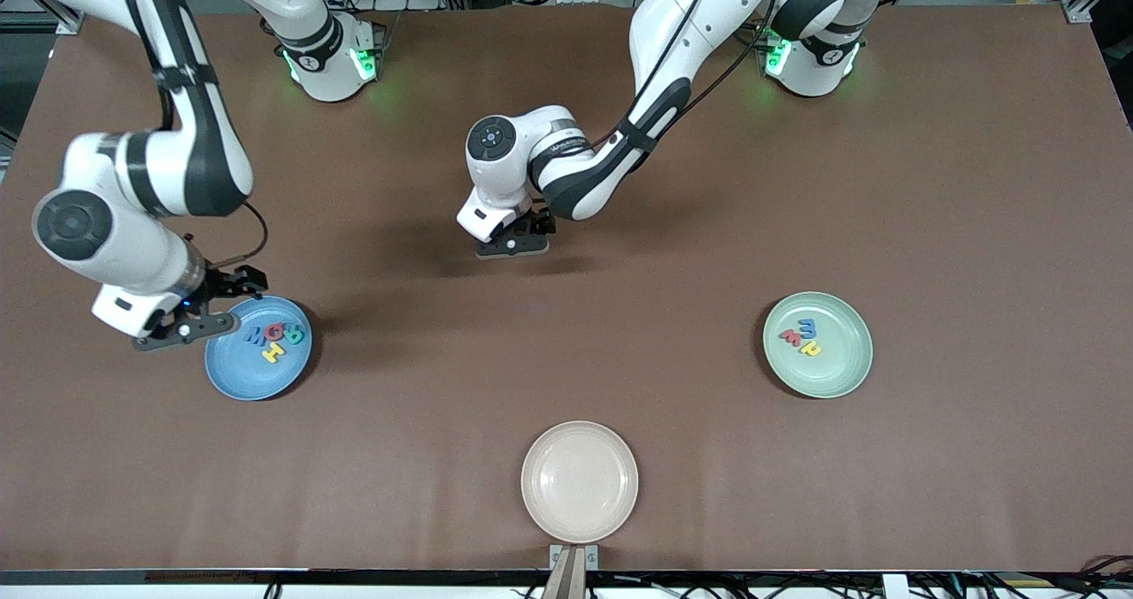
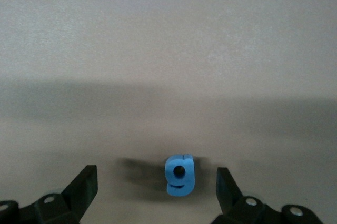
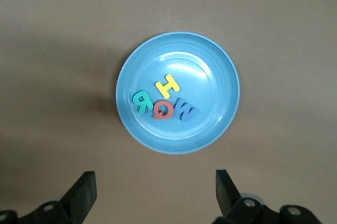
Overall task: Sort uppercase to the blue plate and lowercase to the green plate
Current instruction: 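Release the R on the blue plate while the left gripper grasps the blue g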
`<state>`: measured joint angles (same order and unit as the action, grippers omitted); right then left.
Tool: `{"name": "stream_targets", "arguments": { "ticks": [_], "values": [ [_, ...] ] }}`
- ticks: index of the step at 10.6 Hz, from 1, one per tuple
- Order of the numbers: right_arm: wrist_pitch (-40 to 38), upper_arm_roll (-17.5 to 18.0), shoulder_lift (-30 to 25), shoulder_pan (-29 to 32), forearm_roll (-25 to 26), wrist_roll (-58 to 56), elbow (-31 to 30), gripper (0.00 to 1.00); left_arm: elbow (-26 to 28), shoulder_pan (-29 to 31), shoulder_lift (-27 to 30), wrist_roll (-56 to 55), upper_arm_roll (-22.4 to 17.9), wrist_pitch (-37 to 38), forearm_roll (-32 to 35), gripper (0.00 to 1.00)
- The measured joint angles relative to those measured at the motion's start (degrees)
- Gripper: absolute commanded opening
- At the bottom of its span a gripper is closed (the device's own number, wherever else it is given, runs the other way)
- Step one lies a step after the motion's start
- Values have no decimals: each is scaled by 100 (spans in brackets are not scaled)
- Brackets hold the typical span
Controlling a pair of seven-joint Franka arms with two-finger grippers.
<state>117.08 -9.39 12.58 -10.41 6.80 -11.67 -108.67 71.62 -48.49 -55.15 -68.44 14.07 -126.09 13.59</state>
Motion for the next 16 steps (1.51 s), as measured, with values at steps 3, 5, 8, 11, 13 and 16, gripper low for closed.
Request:
{"name": "stream_targets", "arguments": {
  "ticks": [3,5,8,11,13,16],
  "values": [
    [-437,11,-496,121,-477,4,121,100,-32,-28,-15,311,-1,0,0,86],
    [-908,12,-753,261,-608,12,351,100,-32,-29,-65,344,-5,0,0,85],
    [-1861,14,-957,381,-653,118,1054,100,-49,-32,-84,429,-4,-1,0,83],
    [-2342,296,-1202,664,-851,414,1338,100,-102,-33,-97,437,-6,-1,0,82],
    [-2681,583,-1420,1046,-1061,434,1551,100,-107,-32,-104,460,-7,-1,0,79],
    [-3139,611,-1489,1102,-1070,454,1940,100,-113,-28,-110,566,-9,-1,0,79]
  ]
}}
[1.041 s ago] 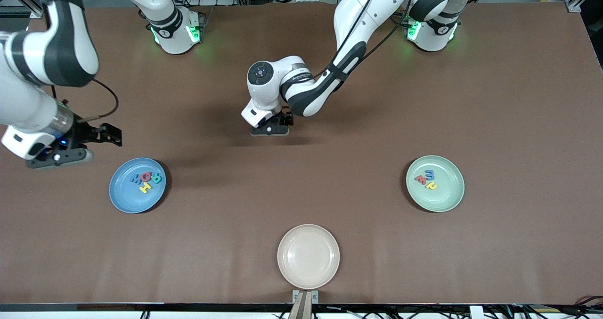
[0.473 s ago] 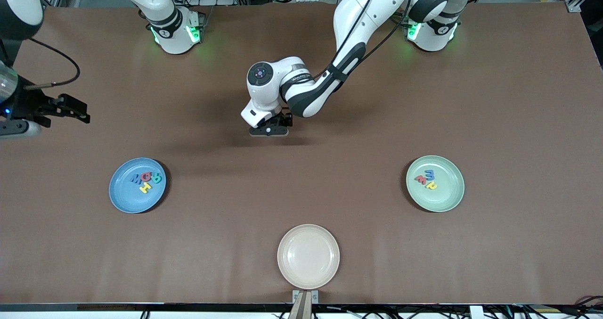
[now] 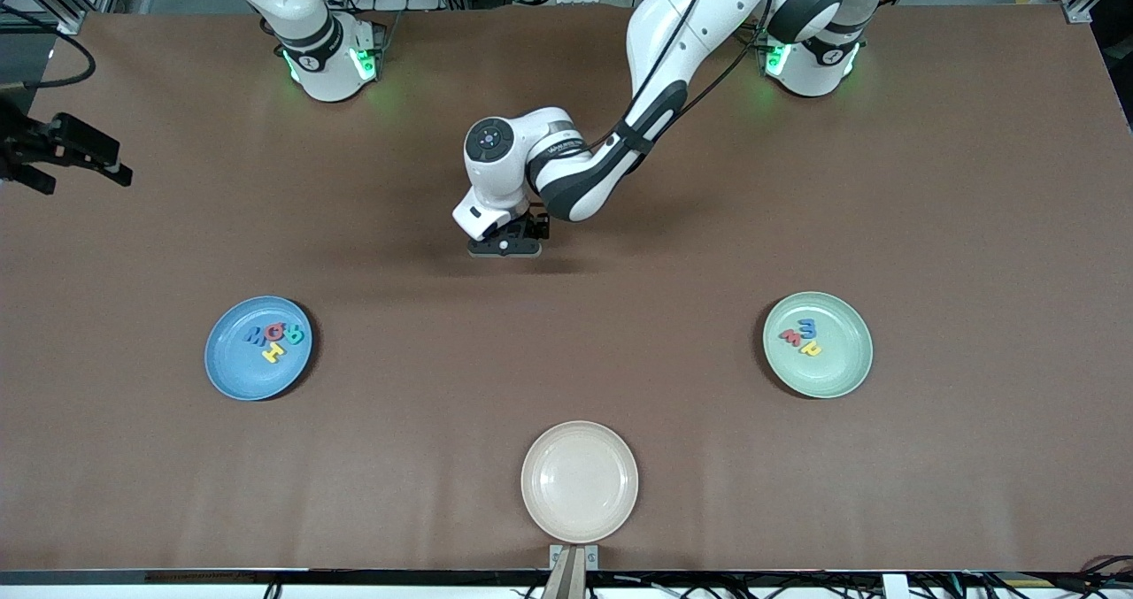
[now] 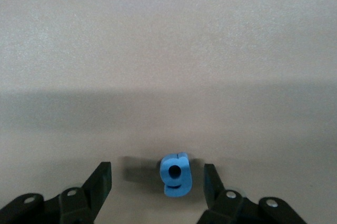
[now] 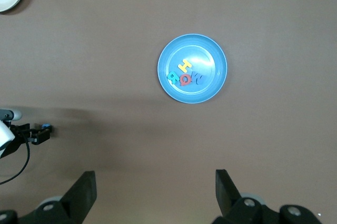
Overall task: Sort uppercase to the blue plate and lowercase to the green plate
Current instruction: 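Release the R on the blue plate while the left gripper grasps the blue g, then lift the blue g with the left gripper and carry it to the green plate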
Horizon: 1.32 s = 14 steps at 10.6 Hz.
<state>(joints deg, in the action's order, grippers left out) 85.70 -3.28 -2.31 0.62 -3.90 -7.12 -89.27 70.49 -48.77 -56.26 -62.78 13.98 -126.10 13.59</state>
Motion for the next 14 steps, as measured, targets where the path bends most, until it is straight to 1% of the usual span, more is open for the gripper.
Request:
{"name": "stream_targets", "arguments": {
  "ticks": [2,4,7,11,12,13,14],
  "values": [
    [-109,-1,-1,16,157,7,55,100,-4,0,-6,2,0,0,0,78],
    [-27,9,-1,16,341,8,80,100,-10,1,-17,2,-2,0,0,77],
    [49,14,-24,37,394,20,144,100,-18,1,-24,2,-2,-1,0,75],
    [351,10,-43,162,399,27,147,100,-20,1,-67,2,-4,-1,0,74],
    [312,11,-42,162,399,32,143,100,-21,1,-74,3,-4,-4,0,71],
    [274,12,-37,162,399,32,142,100,-23,1,-76,3,-4,-7,0,66],
    [270,12,-35,162,399,32,142,100,-26,1,-77,4,-4,-9,0,59]
  ]
}}
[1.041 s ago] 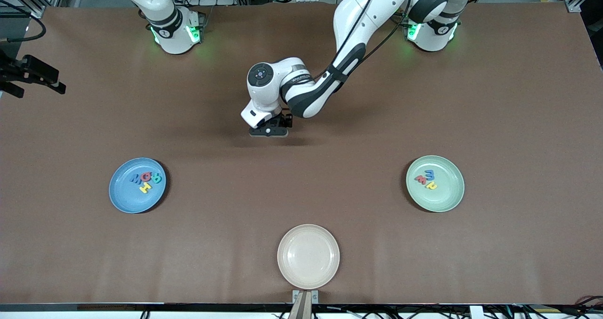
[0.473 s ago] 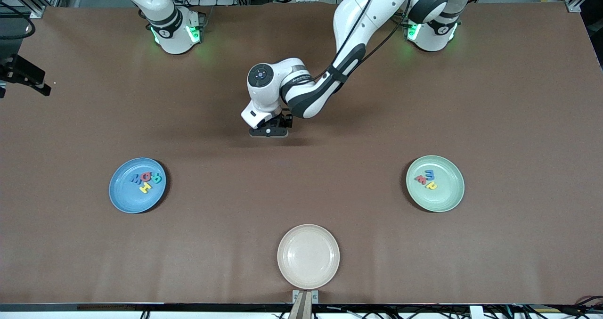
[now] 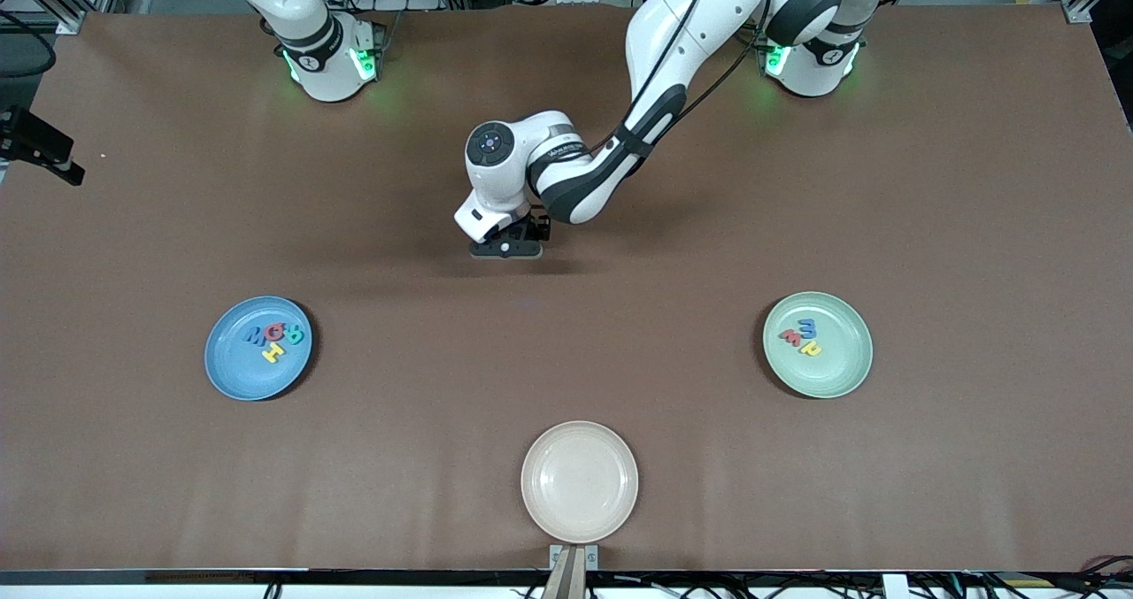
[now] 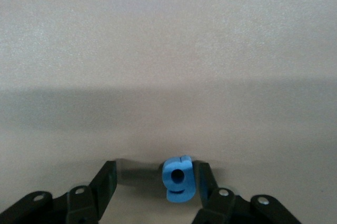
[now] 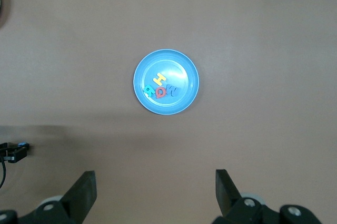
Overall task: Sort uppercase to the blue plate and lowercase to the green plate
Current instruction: 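Lift the blue g with the left gripper and carry it to the green plate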
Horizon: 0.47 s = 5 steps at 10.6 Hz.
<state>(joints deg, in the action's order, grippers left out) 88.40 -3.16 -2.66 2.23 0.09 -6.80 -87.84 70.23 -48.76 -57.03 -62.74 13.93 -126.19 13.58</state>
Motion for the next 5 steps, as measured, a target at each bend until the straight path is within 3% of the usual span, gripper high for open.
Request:
{"name": "stream_targets", "arguments": {
  "ticks": [5],
  "values": [
    [4,27,1,0,0,2,0,100,-19,7,0,1,-5,2,-4,6]
  ]
}}
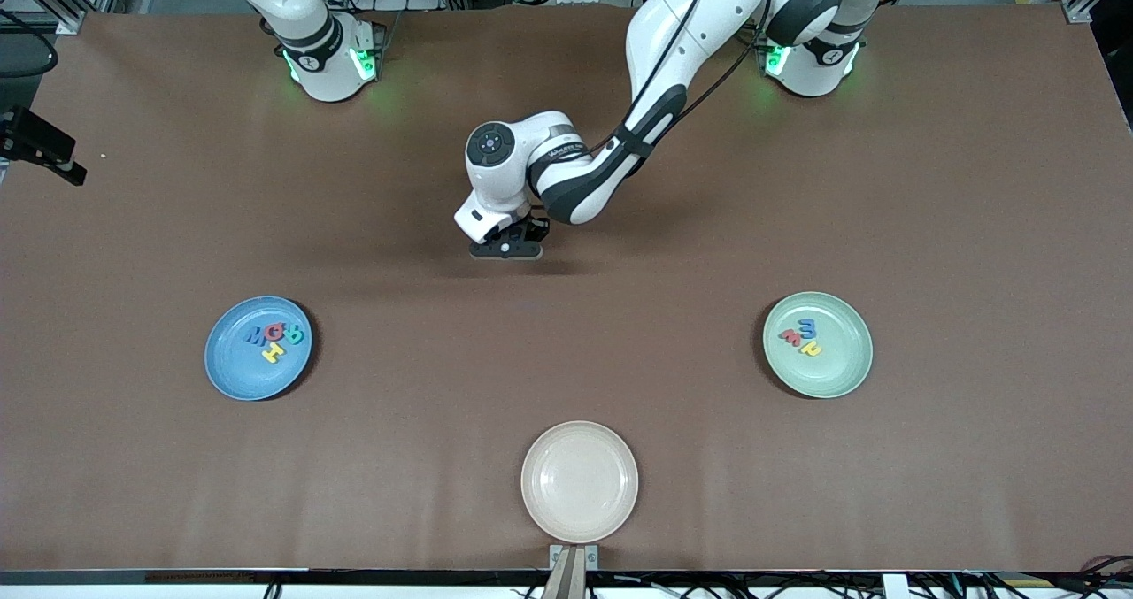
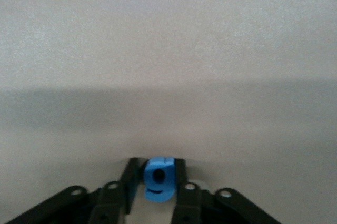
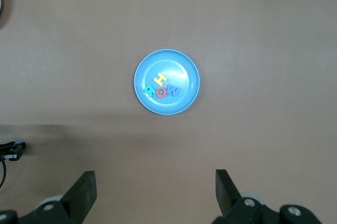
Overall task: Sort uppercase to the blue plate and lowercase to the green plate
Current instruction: 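Lift the blue g with the left gripper and carry it to the green plate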
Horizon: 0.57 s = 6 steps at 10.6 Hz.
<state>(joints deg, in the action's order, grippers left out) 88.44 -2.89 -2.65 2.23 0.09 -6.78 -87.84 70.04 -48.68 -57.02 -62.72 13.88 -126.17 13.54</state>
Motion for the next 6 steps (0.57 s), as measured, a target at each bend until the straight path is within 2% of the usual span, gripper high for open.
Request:
{"name": "stream_targets", "arguments": {
  "ticks": [1,4,6],
  "values": [
    [1,5,1,0,0,0,0,100,-3,1,-3,0,-2,0,-2,0],
    [1,6,1,0,0,2,0,100,-37,26,2,0,-17,-2,-2,0],
    [0,3,2,0,0,4,0,100,-156,246,172,0,-72,58,-2,0]
  ]
}}
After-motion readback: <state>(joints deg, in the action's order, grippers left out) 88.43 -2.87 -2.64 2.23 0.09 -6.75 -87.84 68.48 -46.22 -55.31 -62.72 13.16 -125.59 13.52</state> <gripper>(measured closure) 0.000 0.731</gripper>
